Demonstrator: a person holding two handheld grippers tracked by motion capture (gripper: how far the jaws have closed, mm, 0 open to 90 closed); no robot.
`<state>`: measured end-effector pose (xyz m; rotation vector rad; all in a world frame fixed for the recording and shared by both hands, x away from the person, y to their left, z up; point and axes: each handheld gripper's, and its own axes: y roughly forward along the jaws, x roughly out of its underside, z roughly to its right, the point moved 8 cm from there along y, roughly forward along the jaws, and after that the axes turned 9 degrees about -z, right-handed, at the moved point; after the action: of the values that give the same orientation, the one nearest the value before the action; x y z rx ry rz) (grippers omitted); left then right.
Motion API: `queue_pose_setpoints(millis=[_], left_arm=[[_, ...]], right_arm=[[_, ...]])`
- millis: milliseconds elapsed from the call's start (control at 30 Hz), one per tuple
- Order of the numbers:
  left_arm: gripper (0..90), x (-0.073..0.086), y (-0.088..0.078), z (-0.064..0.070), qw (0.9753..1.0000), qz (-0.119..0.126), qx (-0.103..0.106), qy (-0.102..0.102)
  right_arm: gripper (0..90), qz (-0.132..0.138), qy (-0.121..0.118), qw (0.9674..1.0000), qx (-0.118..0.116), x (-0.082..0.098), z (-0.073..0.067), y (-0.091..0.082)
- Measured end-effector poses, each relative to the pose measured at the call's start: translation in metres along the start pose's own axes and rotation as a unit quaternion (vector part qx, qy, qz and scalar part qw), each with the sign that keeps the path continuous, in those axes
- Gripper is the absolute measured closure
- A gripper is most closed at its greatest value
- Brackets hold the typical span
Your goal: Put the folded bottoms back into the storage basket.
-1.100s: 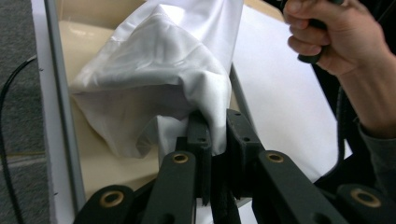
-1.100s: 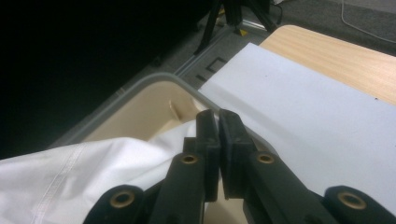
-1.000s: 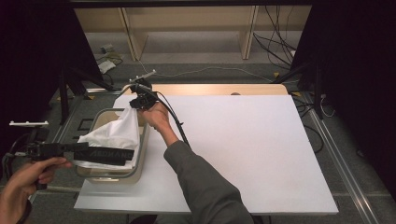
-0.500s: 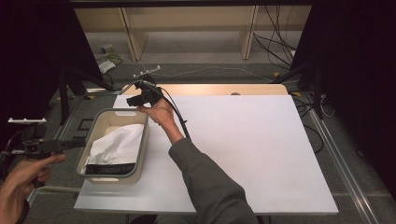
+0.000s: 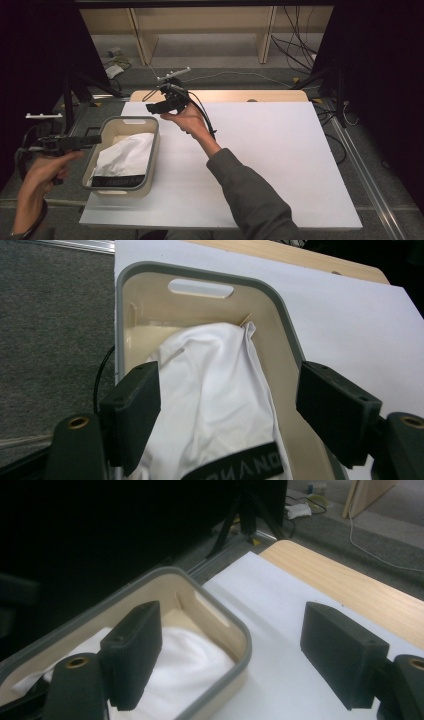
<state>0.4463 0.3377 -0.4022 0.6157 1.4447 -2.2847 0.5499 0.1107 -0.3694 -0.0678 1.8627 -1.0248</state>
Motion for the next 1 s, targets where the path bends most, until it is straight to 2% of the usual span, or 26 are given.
queue_pose_setpoints(millis=[133,167,200,233,267,300,333,433,467,667,733,800,933,1000], left_arm=[[26.2,-0.012,0.023,0.008,0.9999,-0.009,0.001,0.007],[26.3,-0.014,0.030,0.009,0.9999,-0.013,-0.002,0.009],[26.3,-0.016,0.037,0.010,0.9998,-0.018,-0.005,0.010],[26.5,-0.017,0.049,0.011,0.9995,-0.025,-0.010,0.016],[26.8,-0.017,0.049,0.011,0.9995,-0.025,-0.010,0.016],[27.1,-0.018,0.056,0.011,0.9994,-0.028,-0.010,0.015],[27.1,-0.019,0.062,0.010,0.9993,-0.031,-0.013,0.013],[28.0,-0.021,0.080,0.006,0.9982,-0.045,-0.033,0.020],[28.0,-0.021,0.083,0.005,0.9979,-0.046,-0.040,0.020],[30.4,-0.024,0.105,-0.001,0.9959,-0.066,-0.058,0.020],[30.8,-0.024,0.107,-0.004,0.9954,-0.069,-0.063,0.019],[31.9,-0.023,0.109,-0.009,0.9938,-0.079,-0.076,0.015],[39.5,-0.024,0.109,-0.016,0.9927,-0.085,-0.085,0.008],[44.7,-0.022,0.111,-0.020,0.9914,-0.093,-0.091,0.005]], right_arm=[[24.0,0.012,-0.007,0.9999,-0.005,0.015,0.003,-0.021],[23.6,0.018,-0.006,0.9998,-0.008,0.024,0.005,-0.030],[23.6,0.018,-0.006,0.9998,-0.008,0.024,0.005,-0.030],[23.0,0.024,-0.005,0.9996,-0.010,0.035,0.007,-0.039],[23.0,0.024,-0.005,0.9996,-0.010,0.035,0.007,-0.039],[22.5,0.029,-0.004,0.9995,-0.011,0.047,0.010,-0.047],[22.5,0.029,-0.004,0.9995,-0.011,0.047,0.010,-0.047],[22.1,0.028,-0.005,0.9996,-0.007,0.068,0.016,-0.057],[22.1,0.029,-0.005,0.9996,-0.001,0.076,0.019,-0.060],[22.1,0.041,0.013,0.9991,-0.001,0.108,0.034,-0.077],[22.1,0.041,0.018,0.9990,-0.003,0.111,0.035,-0.078],[22.2,0.041,0.020,0.9989,-0.002,0.118,0.037,-0.081],[22.6,0.040,0.021,0.9990,-0.006,0.130,0.038,-0.084],[22.6,0.030,0.020,0.9993,-0.007,0.137,0.037,-0.084]])
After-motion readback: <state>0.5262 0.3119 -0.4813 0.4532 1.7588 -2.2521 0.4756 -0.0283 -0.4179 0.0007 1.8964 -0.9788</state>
